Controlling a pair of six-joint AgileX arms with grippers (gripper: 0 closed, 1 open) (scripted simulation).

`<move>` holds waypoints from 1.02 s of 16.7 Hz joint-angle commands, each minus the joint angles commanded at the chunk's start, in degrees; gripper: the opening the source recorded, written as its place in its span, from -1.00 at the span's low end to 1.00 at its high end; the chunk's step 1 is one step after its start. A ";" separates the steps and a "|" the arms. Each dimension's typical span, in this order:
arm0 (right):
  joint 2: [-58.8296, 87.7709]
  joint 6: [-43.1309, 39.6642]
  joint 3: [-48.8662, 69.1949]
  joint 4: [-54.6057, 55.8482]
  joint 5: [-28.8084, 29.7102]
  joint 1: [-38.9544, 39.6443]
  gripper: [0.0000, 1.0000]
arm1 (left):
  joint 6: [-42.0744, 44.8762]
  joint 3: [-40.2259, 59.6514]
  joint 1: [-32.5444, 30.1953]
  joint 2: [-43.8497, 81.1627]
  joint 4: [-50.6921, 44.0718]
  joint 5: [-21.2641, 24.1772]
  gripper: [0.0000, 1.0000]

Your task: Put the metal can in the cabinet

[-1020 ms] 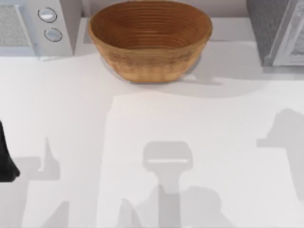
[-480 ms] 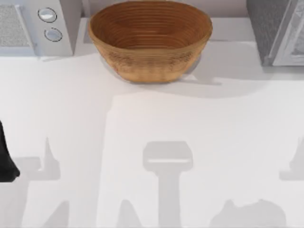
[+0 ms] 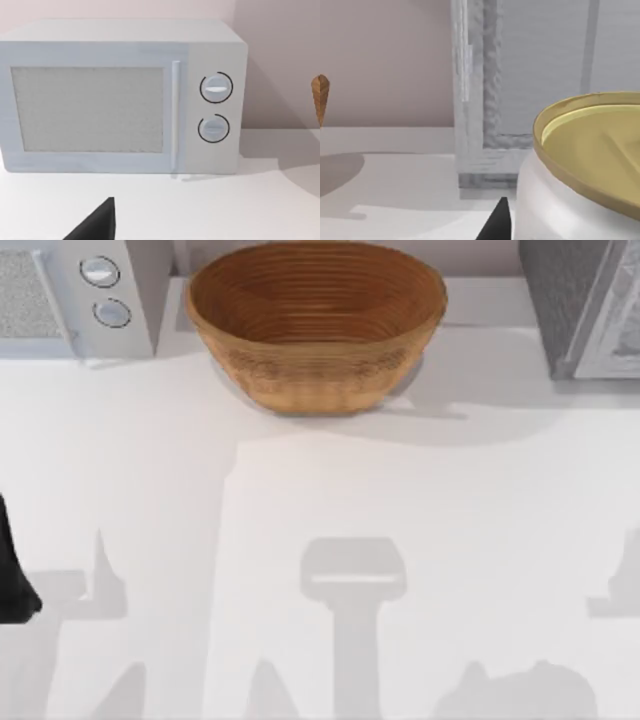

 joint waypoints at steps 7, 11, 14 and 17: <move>19.58 0.16 24.25 -6.20 2.87 2.74 -1.00 | 0.00 0.00 0.00 0.00 0.00 0.00 1.00; 35.85 0.34 45.80 -11.34 5.23 5.03 -1.00 | 0.00 0.00 0.00 0.00 0.00 0.00 1.00; 48.16 0.50 62.47 -15.23 7.01 6.76 -1.00 | 0.00 0.00 0.00 0.00 0.00 0.00 1.00; 59.15 0.65 77.60 -18.74 8.62 8.27 -1.00 | 0.00 0.00 0.00 0.00 0.00 0.00 1.00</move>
